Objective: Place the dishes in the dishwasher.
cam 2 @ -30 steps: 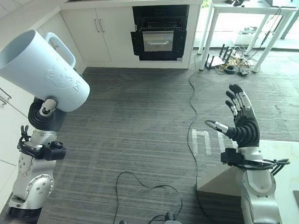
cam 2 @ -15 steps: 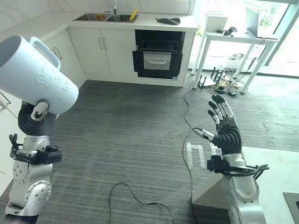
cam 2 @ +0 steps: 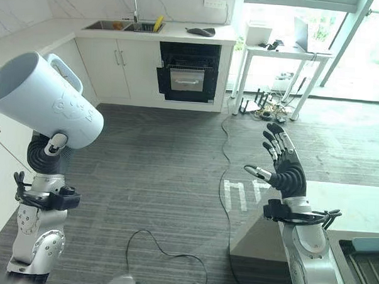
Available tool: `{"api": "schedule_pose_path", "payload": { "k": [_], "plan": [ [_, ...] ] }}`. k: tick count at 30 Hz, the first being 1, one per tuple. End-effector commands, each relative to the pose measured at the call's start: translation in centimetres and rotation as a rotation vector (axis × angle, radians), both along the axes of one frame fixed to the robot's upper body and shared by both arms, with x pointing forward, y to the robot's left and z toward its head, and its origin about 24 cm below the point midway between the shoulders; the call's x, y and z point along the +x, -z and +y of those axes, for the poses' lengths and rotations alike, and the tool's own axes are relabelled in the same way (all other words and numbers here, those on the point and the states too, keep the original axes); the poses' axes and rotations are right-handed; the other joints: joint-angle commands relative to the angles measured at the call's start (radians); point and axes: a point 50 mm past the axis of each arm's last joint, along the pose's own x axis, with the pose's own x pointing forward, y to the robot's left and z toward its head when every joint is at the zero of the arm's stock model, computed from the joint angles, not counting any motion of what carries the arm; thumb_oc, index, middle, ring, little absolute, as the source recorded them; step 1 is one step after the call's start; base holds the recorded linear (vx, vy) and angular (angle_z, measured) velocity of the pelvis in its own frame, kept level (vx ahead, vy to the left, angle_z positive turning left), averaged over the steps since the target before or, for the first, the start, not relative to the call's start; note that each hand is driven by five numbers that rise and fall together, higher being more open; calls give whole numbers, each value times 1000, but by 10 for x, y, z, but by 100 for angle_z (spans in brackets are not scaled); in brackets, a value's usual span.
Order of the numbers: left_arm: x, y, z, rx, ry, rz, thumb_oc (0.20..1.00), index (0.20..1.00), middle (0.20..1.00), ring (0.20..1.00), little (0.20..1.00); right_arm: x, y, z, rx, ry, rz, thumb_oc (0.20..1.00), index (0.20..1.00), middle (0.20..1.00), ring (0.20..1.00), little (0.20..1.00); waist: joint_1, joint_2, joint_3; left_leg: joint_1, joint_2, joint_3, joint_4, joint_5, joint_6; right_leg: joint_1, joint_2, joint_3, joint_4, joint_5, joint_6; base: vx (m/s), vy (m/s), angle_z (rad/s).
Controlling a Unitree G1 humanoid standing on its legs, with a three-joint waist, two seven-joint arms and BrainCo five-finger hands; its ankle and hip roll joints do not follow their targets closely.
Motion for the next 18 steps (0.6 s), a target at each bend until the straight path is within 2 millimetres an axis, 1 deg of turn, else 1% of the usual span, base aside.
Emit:
{"api": "schedule_pose_path", "payload": {
  "k": [1, 2, 3, 4, 6, 8, 11, 12, 13, 14, 16, 17, 18],
  "plan": [
    [-9, -17, 14, 20, -41, -120, 200, 200, 200, 200, 200, 1, -29, -2, -50, -36, -143, 1000, 1000, 1000, 1000, 1000, 11, 35, 36, 112, -17, 12, -527, 148, -3, 173, 105, 26, -116, -26, 58, 516, 384, -14],
    [-11, -14, 17, 16, -54, -110, 200, 200, 200, 200, 200, 0, -29, -3, -60, -48, -139, 1000, 1000, 1000, 1000, 1000, 27, 36, 38, 61, -12, -59, -530, 155, -13, 200, 109, 51, -116, -40, 55, 493, 342, -6],
    [-13, -9, 20, 7, -65, -95, 200, 200, 200, 200, 200, 0, -30, -5, -69, -59, -135, 1000, 1000, 1000, 1000, 1000, 35, 36, 33, 25, -7, -94, -530, 162, -24, 229, 114, 70, -116, -64, 51, 439, 327, -36],
    [-14, -7, 21, 3, -73, -90, 200, 200, 200, 200, 200, 1, -31, -6, -71, -71, -138, 1000, 1000, 1000, 1000, 1000, 36, 35, 28, 28, -6, -93, -530, 151, -22, 237, 112, 82, -116, -75, 50, 454, 373, -51],
    [-15, -6, 18, 17, -88, -102, 200, 200, 200, 200, 200, -1, -33, -6, -72, -83, -144, 1000, 1000, 1000, 1000, 1000, 37, 40, 21, 48, 1, -78, -530, 154, -22, 263, 92, 78, -116, -85, 58, 422, 389, -68],
    [-12, -11, 17, 20, -90, -108, 200, 200, 200, 200, 200, -1, -35, -4, -71, -89, -147, 1000, 1000, 1000, 1000, 1000, 44, 41, 13, 77, -10, -71, -530, 156, -13, 285, 71, 74, -85, -107, 73, 363, 362, -51],
    [-7, -19, 12, 37, -64, -121, 200, 200, 200, 200, 200, 0, -38, -1, -60, -75, -167, 1000, 1000, 1000, 1000, 1000, 65, 33, 1, 99, -47, -73, -530, 137, 23, 293, 45, 58, -10, -141, 95, 274, 284, 0],
    [-4, -22, 9, 48, -42, -120, 200, 200, 200, 200, 200, 1, -37, 1, -51, -55, -173, 1000, 1000, 1000, 1000, 1000, 75, 22, -7, 112, -67, -72, -530, 127, 43, 269, 25, 32, 60, -119, 118, 329, 322, -3],
    [-2, -22, 7, 61, -26, -114, 200, 200, 200, 200, 200, 2, -36, 2, -50, -35, -177, 1000, 1000, 1000, 1000, 1000, 79, 13, -11, 125, -86, -73, -530, 119, 62, 238, 10, 16, 140, -80, 142, 343, 335, 16],
    [0, -22, 6, 72, -5, -106, 200, 200, 200, 200, 200, 3, -36, 3, -40, -22, -180, 1000, 1000, 1000, 1000, 1000, 80, 6, -15, 143, -108, -82, -530, 107, 81, 190, -1, 12, 248, -19, 169, 267, 274, 45],
    [1, -23, 4, 93, 15, -103, 200, 200, 200, 200, 200, 2, -33, 5, -28, -15, -179, 1000, 1000, 1000, 1000, 1000, 88, 11, -17, 165, -131, -104, -530, 89, 98, 124, -11, -6, 408, 51, 180, 235, 241, 56],
    [1, -23, 5, 109, 14, -102, 200, 200, 200, 200, 200, 3, -30, 9, -27, -17, -174, 1000, 1000, 1000, 1000, 1000, 89, 25, -9, 195, -138, -116, -530, 74, 107, 41, -15, -30, 542, 91, 181, 215, 235, 31],
    [1, -22, 5, 113, 9, -99, 200, 200, 200, 200, 200, 4, -28, 11, -26, -23, -168, 1000, 1000, 1000, 1000, 1000, 87, 33, -4, 212, -138, -112, -530, 66, 109, -10, -22, -46, 585, 92, 175, 188, 223, 3]
  ]
}}
